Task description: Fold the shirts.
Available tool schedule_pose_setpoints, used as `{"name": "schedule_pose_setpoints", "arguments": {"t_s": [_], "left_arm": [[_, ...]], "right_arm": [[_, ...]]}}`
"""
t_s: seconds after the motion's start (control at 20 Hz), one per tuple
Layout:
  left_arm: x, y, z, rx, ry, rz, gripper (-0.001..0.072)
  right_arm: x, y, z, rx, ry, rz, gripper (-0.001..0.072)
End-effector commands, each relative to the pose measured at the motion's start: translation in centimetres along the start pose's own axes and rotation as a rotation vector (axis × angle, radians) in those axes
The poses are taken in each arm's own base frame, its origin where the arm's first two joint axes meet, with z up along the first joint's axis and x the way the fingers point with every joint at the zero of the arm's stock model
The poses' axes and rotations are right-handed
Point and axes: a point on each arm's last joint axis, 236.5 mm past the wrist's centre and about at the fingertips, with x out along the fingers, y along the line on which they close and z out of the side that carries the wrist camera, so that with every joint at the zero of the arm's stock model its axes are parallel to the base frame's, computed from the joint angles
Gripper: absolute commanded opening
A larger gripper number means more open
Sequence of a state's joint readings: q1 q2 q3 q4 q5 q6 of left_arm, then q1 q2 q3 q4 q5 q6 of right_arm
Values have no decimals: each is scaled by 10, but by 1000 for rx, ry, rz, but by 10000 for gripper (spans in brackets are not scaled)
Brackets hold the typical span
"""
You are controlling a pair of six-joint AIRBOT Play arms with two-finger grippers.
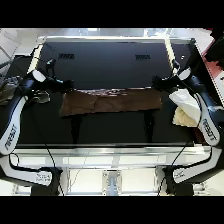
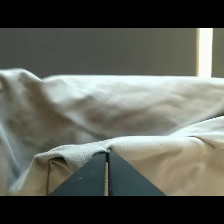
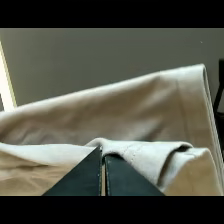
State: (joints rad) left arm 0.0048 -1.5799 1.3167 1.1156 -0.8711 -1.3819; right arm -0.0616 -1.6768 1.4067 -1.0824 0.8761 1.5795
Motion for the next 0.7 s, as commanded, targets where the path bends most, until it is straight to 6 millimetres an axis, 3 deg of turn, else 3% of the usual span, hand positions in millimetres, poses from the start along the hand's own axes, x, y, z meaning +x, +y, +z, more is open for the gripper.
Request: {"name": "schedule_pose_setpoints", "arguments": {"t_s": [0.0, 0.05, 0.1, 0.15, 0.2, 0.35, 0.45, 0.5, 0.55, 0.65], "left_arm": [[31, 15, -1, -5, 9, 29, 11], [32, 15, -1, -5, 12, 29, 26], [30, 14, 1, -4, 4, 29, 237], [24, 13, 7, 0, -18, 29, 561], [12, 12, 17, 3, -55, 31, 665], [-44, -5, 63, -9, -241, -1, 664], [-96, -42, 99, -14, -424, -87, 663], [-117, -66, 108, 64, -491, -120, 662], [-131, -94, 107, 137, -517, -151, 634], [-127, -144, 84, 247, -443, -207, 603]], "right_arm": [[37, -14, -1, 19, 20, -15, 15], [37, -15, -1, 15, 19, -19, 23], [34, -14, 2, -4, 17, -19, 182], [28, -12, 7, -37, 22, -13, 408], [15, -6, 14, -86, 31, -3, 424], [-44, 0, 46, -238, 9, -16, 424], [-87, -17, 73, -272, -60, -85, 424], [-101, -31, 79, -251, -75, -106, 427], [-106, -47, 76, -209, -51, -107, 457], [-96, -76, 50, -95, 52, -64, 490]]}}
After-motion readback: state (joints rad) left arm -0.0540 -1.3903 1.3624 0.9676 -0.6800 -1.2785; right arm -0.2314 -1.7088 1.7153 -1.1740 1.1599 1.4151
